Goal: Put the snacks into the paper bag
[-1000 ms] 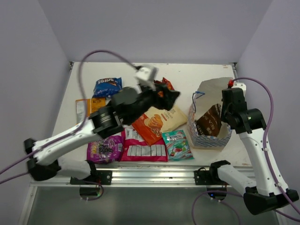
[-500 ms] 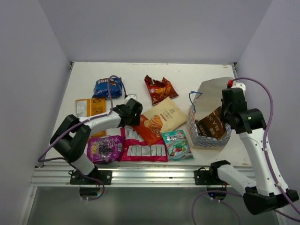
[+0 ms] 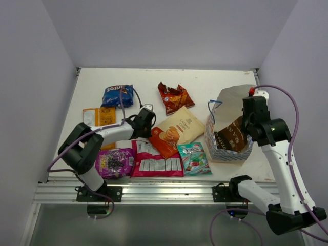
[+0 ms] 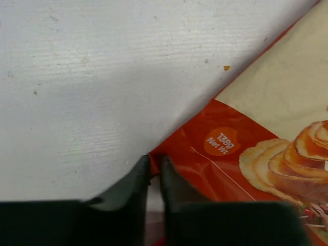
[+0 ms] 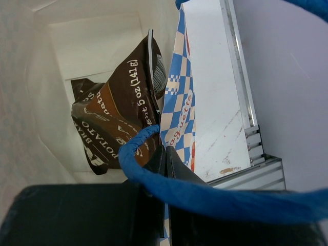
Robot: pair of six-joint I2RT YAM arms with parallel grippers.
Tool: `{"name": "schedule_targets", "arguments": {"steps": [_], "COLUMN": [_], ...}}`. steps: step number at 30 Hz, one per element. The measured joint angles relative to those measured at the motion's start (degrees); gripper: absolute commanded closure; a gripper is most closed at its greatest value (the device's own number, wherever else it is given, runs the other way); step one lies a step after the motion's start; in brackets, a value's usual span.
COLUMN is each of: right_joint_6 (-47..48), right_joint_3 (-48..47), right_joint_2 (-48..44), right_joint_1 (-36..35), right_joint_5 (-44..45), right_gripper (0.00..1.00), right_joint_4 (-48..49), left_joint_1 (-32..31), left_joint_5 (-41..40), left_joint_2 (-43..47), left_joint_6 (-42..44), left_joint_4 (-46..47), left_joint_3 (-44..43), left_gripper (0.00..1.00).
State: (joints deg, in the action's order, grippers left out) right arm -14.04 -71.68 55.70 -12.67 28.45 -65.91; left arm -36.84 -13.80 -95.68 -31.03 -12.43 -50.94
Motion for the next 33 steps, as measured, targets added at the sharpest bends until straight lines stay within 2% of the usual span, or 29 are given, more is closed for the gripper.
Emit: {"name": "schedule_targets", "arguments": {"steps": [6,8,11,14,19,24,28,33], "right_joint_6": [0.0,0.0,-0.1,-0.2,-0.4,-0.5,-0.8,-1.3], "right_joint_3": [0.0,0.0,0.0,0.0,-0.1,-0.1,-0.1,-0.2], "right_joint_2": [0.2,0.2,0.2,0.2,0.2,0.1,0.0,-0.8], "right_joint_1": [0.0,0.0,0.0,0.0,0.0,0.0,0.0,0.0], "right_joint_5": [0.0,0.0,0.0,0.0,0.0,-0.1,-0.2,-0.2], "right_gripper": [1.0,1.0,1.0,1.0,1.0,1.0,1.0,1.0], "right_joint_4": [0.0,0.0,0.0,0.0,-0.1,-0.2,-0.2,-0.5], "left_joint_1": [-0.3,-0.7,-1.3,-2.4,-7.7,-10.5,-11.1,-13.1], "left_joint_5": [0.6,0.6,0.6,0.8,2.0,8.8,14.6,20.3], "left_joint_2": [0.8,3.0,7.6,11.3,11.1,4.0,-3.2,-9.0], "left_joint_6": [0.0,-0.2,-0.9,-1.4,-0.9,-1.0,-4.1,-10.0], "left_joint_4": [-0.7,-3.0,-8.6,-11.8,-12.2,-7.3,-1.8,3.0], "left_joint_3": [0.2,-0.4,-5.6,-18.9,-49.0,-73.5,-82.3,-82.3], "left_gripper": [1.0,1.0,1.0,1.0,1.0,1.0,1.0,1.0]}}
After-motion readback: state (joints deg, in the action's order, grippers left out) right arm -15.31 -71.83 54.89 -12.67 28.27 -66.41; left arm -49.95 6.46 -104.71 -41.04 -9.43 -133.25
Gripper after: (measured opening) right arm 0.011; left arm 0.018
